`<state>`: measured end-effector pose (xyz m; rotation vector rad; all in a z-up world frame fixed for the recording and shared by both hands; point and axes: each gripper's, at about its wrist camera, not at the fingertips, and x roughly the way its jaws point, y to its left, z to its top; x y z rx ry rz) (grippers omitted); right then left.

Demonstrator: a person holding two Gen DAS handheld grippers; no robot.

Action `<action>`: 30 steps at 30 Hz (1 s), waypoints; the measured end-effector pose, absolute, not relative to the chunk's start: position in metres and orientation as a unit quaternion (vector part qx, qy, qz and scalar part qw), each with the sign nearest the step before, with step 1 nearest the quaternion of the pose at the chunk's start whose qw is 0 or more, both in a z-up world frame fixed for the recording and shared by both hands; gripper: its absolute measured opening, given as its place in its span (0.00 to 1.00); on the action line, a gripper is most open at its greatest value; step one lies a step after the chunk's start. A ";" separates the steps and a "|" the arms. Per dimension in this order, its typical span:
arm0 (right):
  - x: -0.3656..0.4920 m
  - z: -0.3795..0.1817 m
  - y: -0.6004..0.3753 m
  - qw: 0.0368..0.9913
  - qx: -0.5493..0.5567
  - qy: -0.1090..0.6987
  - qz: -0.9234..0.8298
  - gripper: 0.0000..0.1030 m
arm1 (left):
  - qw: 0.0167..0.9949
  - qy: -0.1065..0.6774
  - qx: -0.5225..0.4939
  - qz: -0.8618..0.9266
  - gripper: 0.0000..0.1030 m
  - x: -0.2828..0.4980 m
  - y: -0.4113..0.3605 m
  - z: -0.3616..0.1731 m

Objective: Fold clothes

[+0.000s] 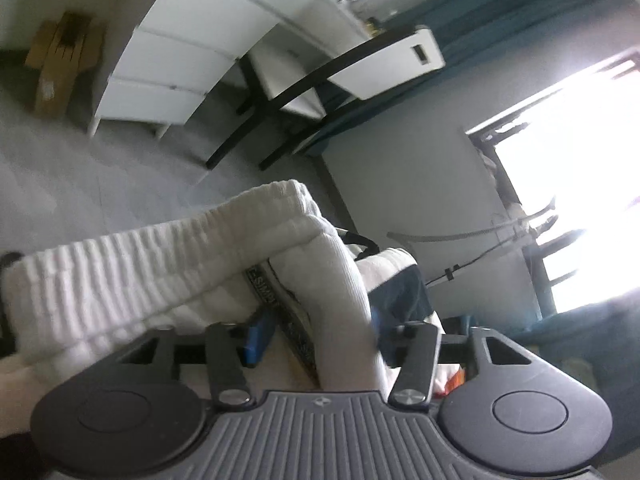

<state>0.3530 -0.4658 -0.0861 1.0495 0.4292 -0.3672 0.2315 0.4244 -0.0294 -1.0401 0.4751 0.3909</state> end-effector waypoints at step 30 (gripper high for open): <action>0.125 -0.097 -0.484 0.738 0.617 0.255 -0.101 0.69 | 0.727 0.226 -0.615 0.204 0.92 0.111 0.333 -0.092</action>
